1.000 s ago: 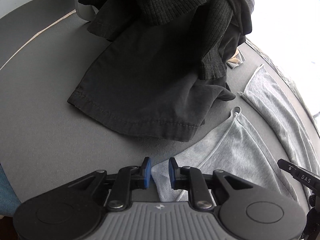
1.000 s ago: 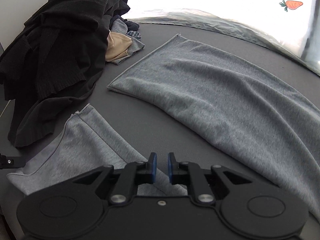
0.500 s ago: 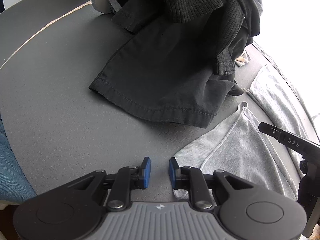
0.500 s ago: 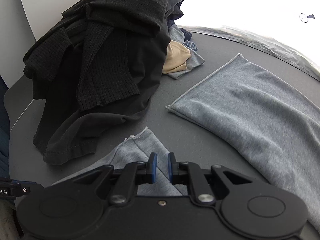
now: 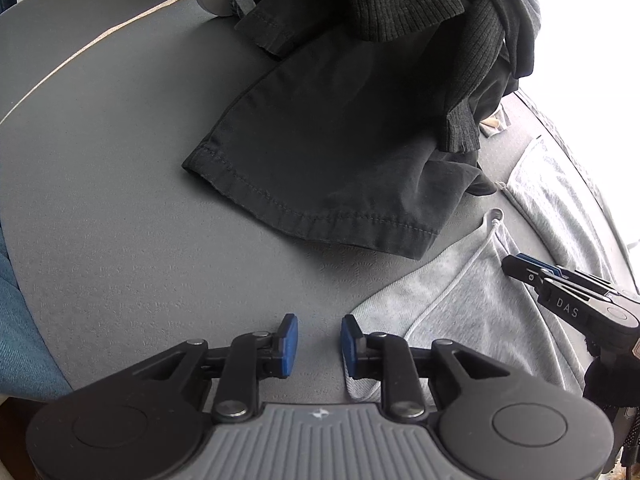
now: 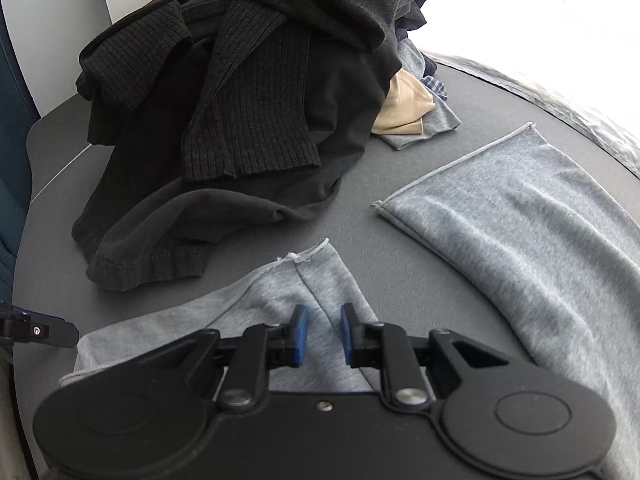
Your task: Fold clothes
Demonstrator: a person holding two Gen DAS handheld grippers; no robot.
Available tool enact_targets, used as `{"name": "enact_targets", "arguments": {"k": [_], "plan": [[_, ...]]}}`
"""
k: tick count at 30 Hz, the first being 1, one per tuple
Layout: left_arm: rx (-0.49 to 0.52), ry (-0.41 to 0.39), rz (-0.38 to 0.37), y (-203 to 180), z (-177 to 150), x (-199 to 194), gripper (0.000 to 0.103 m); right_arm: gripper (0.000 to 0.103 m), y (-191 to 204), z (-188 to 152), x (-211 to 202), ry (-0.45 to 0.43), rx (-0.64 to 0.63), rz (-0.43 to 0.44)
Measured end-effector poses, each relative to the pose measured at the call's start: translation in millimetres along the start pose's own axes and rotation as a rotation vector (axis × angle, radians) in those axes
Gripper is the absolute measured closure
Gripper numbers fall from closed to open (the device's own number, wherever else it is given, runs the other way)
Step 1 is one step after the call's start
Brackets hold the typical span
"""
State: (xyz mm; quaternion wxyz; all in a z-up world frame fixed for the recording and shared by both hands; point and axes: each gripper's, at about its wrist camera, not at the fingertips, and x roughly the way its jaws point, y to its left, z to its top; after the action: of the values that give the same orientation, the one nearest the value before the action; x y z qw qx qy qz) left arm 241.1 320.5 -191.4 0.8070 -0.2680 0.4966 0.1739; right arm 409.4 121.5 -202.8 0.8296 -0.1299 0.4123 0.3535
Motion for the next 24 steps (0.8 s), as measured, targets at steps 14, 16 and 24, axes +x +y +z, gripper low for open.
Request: {"name": "enact_targets", "arguments": {"k": [14,16,24], "plan": [[0.061,0.017,-0.047,-13.1,0.0,-1.8,0.072,0.102,-65.0,5.3,-9.0,-0.063,0.278,-0.059],[0.092,0.033,-0.071,-18.8,-1.8,0.4,0.067,0.102,-70.0,2.8,-8.3,-0.061,0.298,-0.06],[0.173,0.016,-0.088,-52.1,-4.4,19.5,0.059,0.102,-69.2,0.2,-4.0,-0.051,0.315,-0.063]]}}
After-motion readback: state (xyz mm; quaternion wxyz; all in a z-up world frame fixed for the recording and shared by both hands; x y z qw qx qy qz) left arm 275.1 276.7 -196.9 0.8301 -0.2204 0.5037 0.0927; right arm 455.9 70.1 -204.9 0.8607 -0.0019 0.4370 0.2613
